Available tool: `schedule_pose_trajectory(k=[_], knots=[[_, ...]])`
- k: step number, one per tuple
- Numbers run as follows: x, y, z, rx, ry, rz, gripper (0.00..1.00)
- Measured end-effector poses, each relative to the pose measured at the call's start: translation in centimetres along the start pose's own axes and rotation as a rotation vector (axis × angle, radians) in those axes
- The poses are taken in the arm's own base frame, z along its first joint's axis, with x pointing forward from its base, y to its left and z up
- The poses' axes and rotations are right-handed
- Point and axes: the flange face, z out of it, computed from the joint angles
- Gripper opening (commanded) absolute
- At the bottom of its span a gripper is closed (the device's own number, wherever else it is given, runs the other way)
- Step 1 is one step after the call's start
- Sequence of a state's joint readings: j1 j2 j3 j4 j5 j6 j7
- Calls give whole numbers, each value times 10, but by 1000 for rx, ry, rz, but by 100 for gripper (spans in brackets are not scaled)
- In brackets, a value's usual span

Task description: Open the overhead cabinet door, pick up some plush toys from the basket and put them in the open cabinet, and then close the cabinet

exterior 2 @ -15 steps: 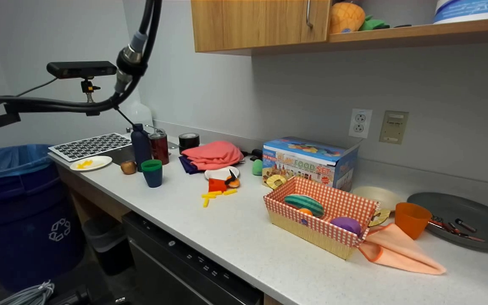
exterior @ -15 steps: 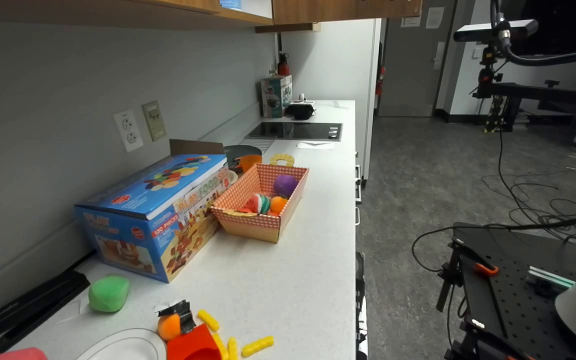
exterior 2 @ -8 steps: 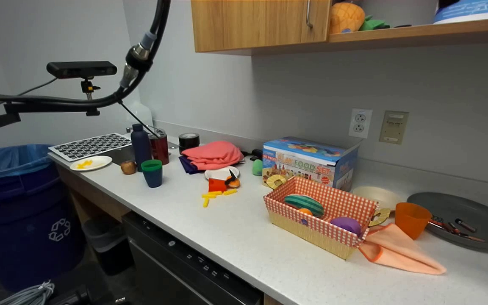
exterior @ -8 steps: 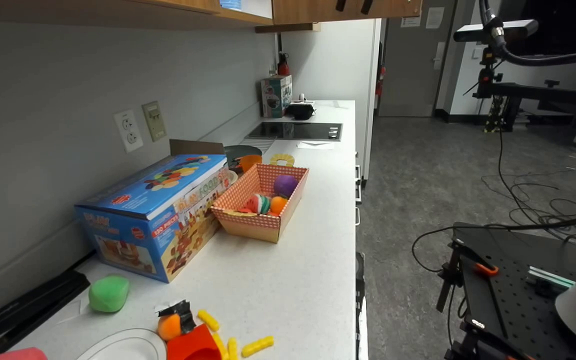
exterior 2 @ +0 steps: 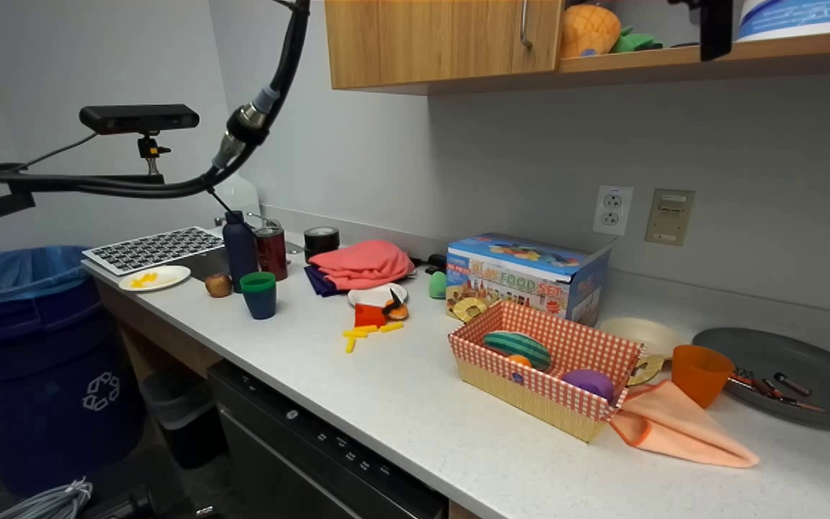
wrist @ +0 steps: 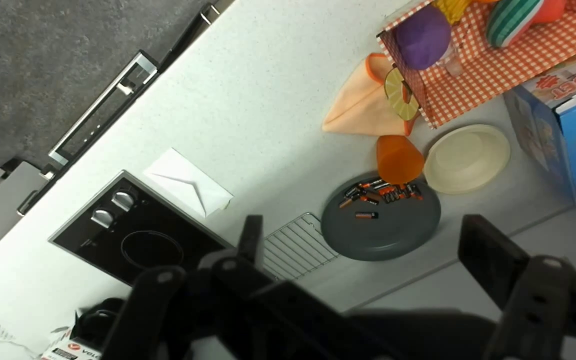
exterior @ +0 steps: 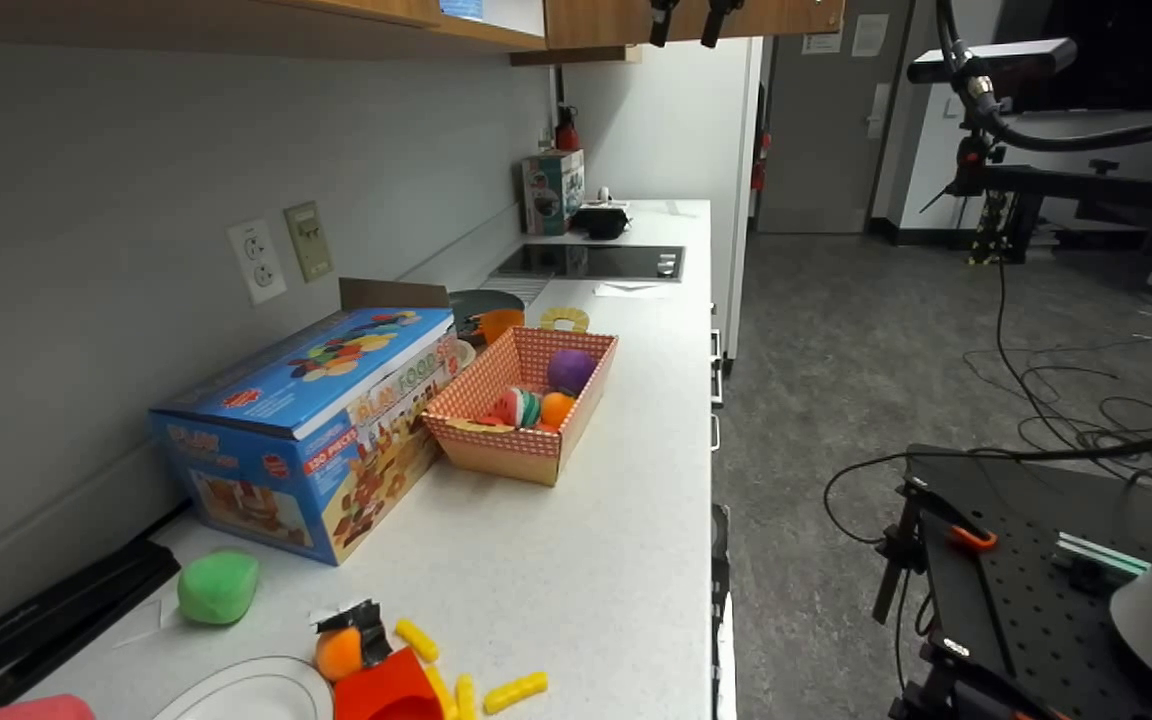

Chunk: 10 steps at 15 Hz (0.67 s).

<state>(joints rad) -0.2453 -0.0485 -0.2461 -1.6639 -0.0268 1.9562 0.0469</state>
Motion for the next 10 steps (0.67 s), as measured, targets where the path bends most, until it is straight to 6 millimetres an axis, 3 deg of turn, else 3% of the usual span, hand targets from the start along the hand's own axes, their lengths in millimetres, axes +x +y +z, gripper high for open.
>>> schedule_pose_trajectory(k=[3, 5, 7, 10], knots=[[0, -1, 3, 12, -5, -3, 100], [0, -11, 18, 54, -31, -20, 100], [1, -30, 51, 117, -76, -62, 100], [3, -65, 117, 222, -161, -140, 100]])
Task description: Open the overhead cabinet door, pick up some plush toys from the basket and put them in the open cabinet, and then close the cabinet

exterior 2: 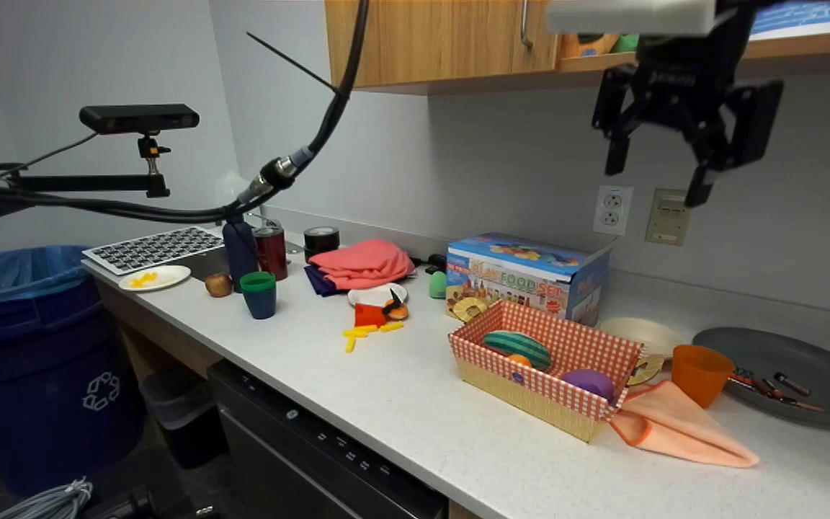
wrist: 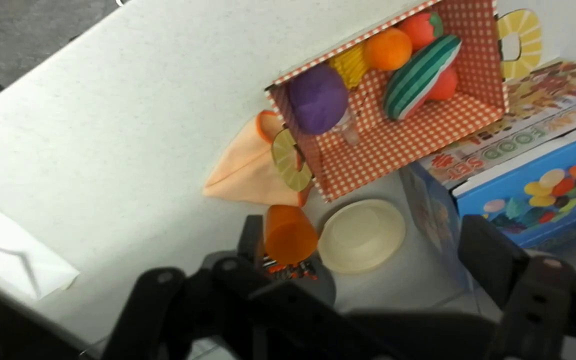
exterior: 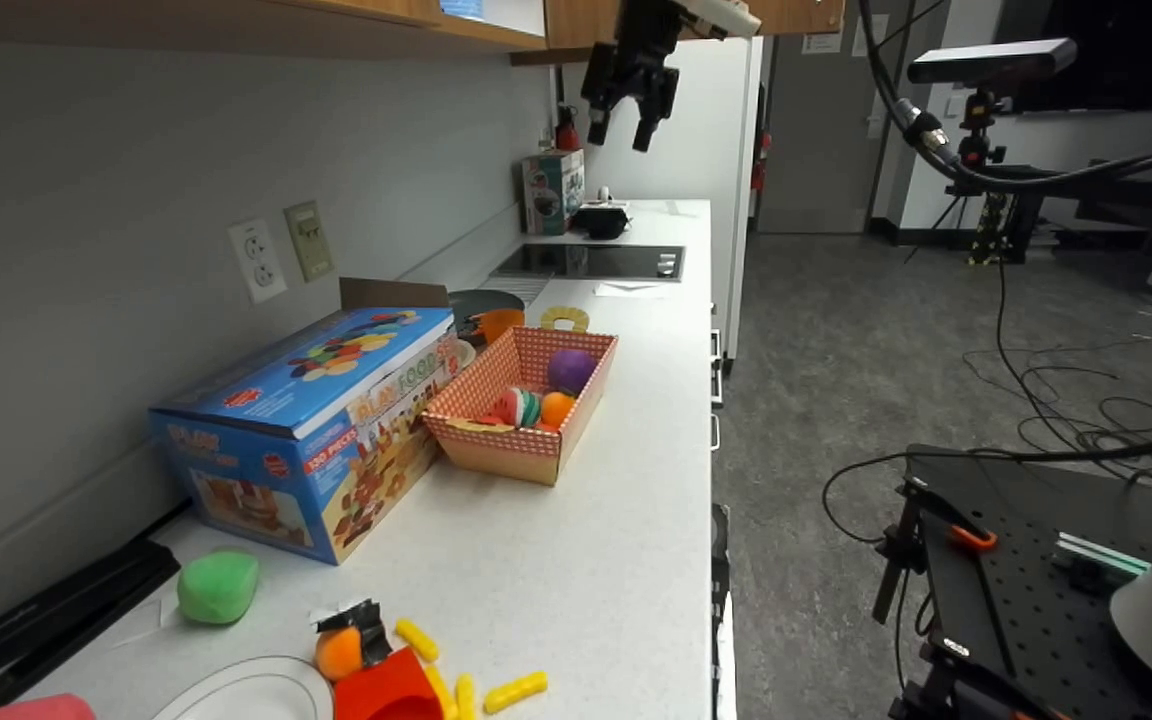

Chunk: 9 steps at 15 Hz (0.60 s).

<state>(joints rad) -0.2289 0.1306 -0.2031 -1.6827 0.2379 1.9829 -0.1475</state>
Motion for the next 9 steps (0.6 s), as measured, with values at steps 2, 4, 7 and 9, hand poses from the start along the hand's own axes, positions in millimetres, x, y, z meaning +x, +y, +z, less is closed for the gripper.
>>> schedule_pose_trajectory(k=[2, 4, 7, 9], knots=[[6, -9, 48, 63, -59, -49, 100], [8, -16, 93, 106, -117, -100, 100], [6, -22, 150, 126, -196, -148, 100], [8, -23, 167, 126, -218, -153, 100]])
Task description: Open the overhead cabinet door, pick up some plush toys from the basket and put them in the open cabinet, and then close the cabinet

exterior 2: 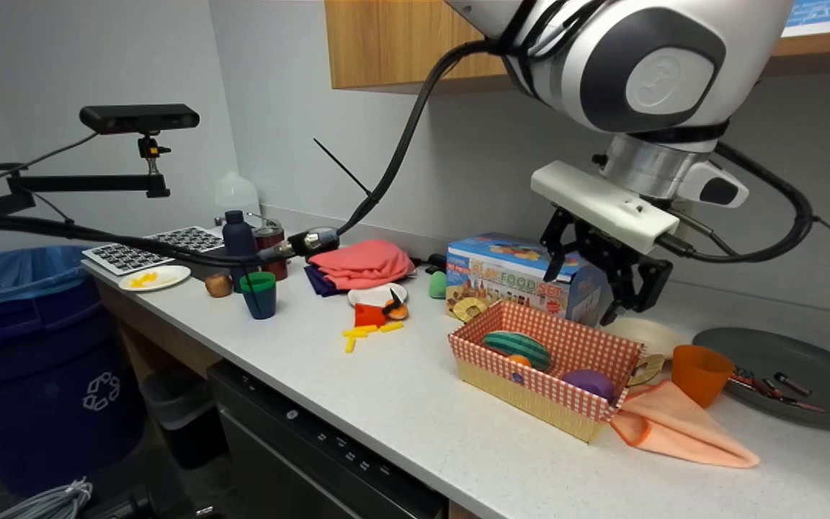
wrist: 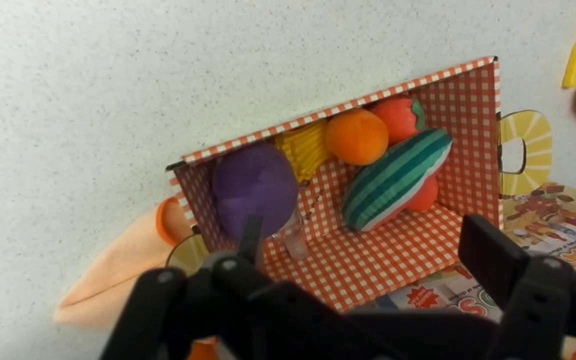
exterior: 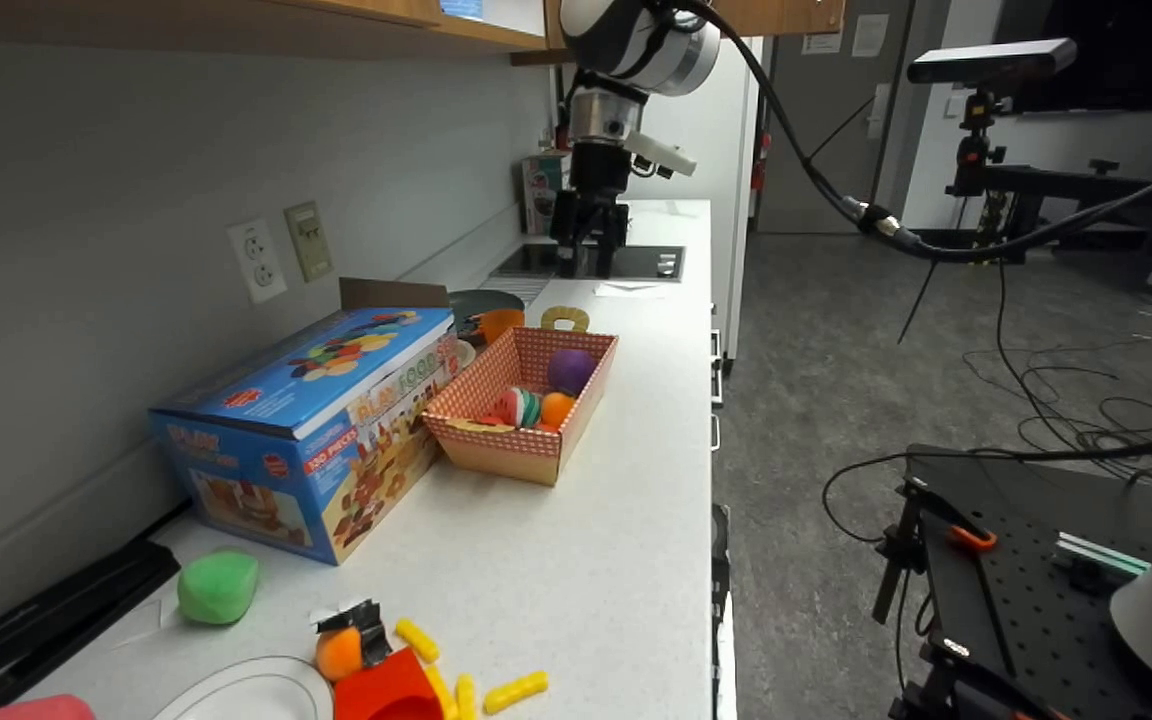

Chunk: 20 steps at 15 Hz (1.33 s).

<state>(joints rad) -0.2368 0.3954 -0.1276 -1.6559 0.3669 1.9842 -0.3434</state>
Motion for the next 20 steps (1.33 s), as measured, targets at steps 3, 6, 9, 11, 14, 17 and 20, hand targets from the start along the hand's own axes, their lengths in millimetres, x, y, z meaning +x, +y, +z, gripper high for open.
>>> schedule_pose_trajectory(k=[3, 6, 9, 11, 14, 17, 20], knots=[[3, 1, -3, -2, 8, -1, 100], [3, 2, 3, -4, -3, -1, 100], [5, 3, 29, 1, -42, -2, 100], [6, 3, 50, 7, -72, -4, 100], [10, 6, 77, 13, -107, -1, 100], [17, 17, 97, 15, -123, 8, 98], [28, 29, 108, 10, -121, 15, 100]])
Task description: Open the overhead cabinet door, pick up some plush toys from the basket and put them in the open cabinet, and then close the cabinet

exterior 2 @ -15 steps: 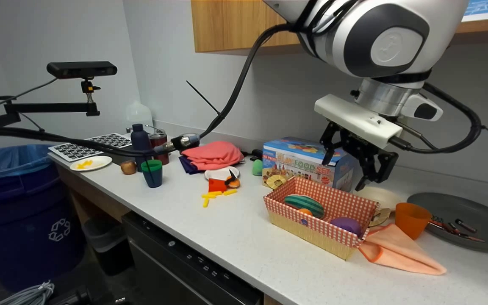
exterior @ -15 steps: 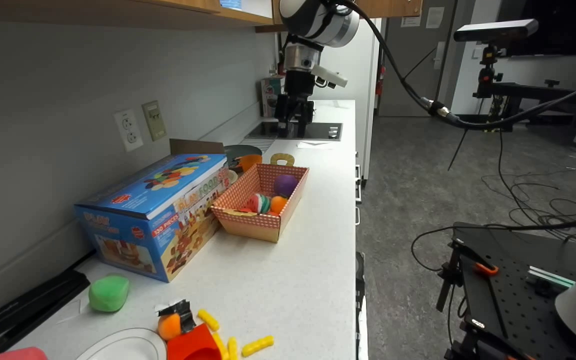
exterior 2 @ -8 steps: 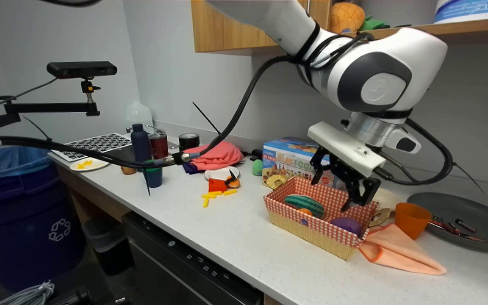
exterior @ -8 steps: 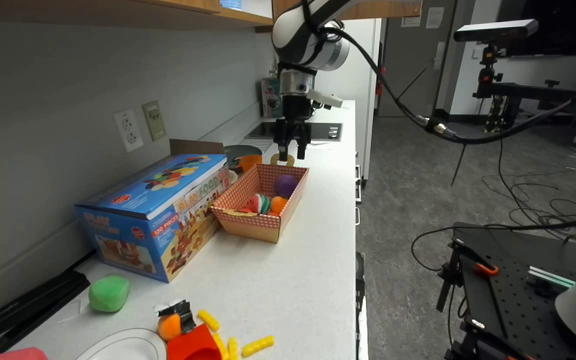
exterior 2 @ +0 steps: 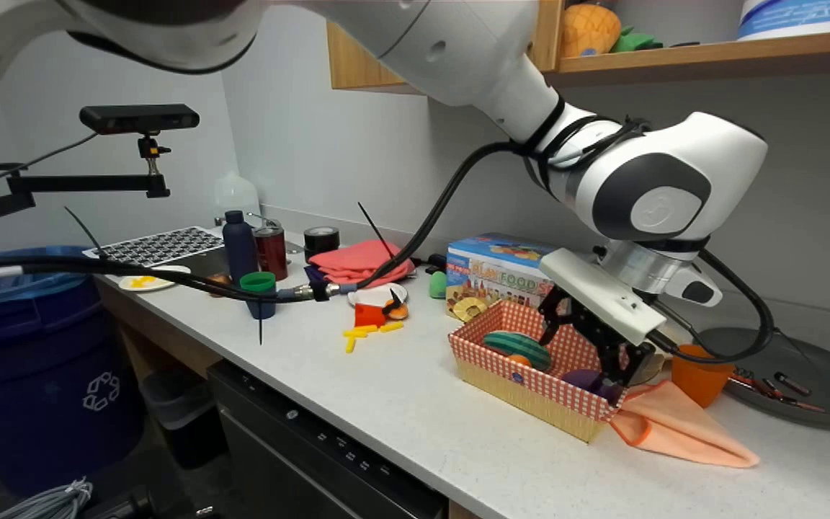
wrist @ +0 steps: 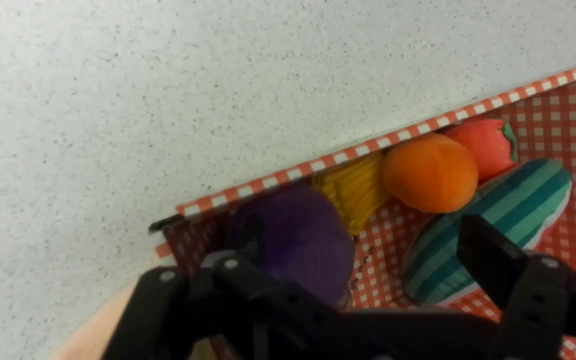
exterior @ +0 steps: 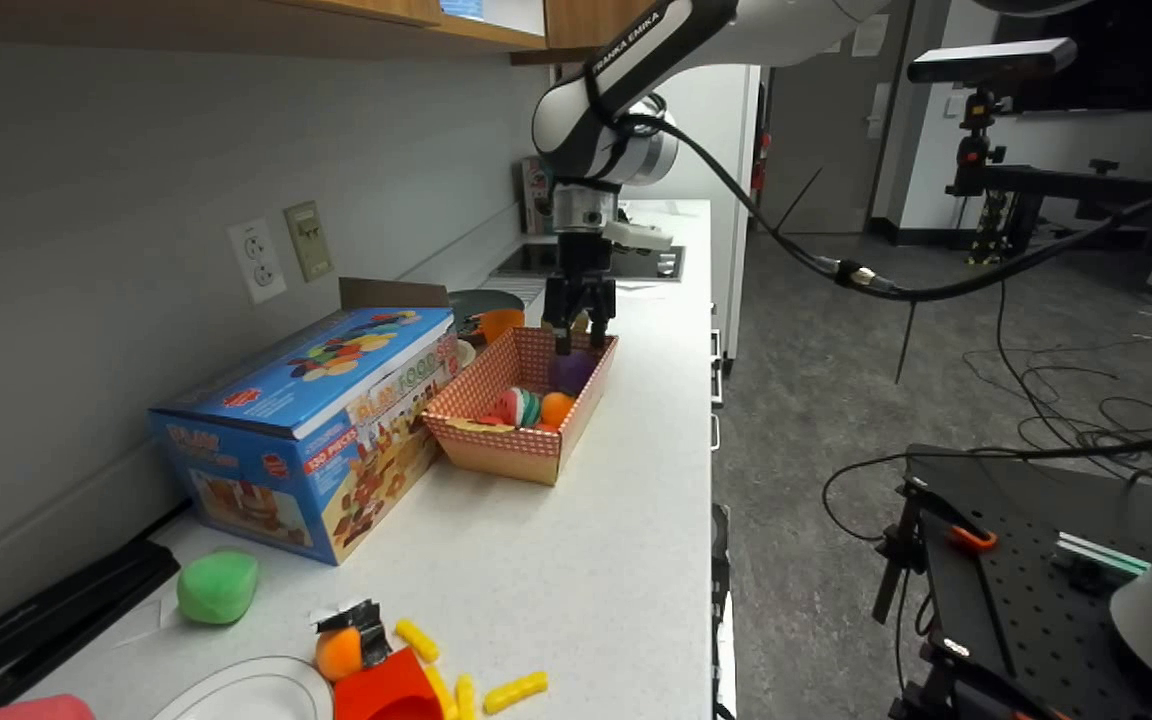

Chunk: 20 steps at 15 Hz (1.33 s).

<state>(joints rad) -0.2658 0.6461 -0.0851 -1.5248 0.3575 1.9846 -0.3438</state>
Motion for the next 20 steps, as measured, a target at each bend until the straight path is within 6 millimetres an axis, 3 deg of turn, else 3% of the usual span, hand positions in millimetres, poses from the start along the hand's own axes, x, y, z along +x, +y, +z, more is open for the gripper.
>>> schedule_pose_trajectory(k=[10, 16, 20], knots=[[35, 24, 7, -12, 44, 12, 100], [41, 15, 13, -13, 43, -9, 100], [37, -3, 12, -41, 29, -34, 100]])
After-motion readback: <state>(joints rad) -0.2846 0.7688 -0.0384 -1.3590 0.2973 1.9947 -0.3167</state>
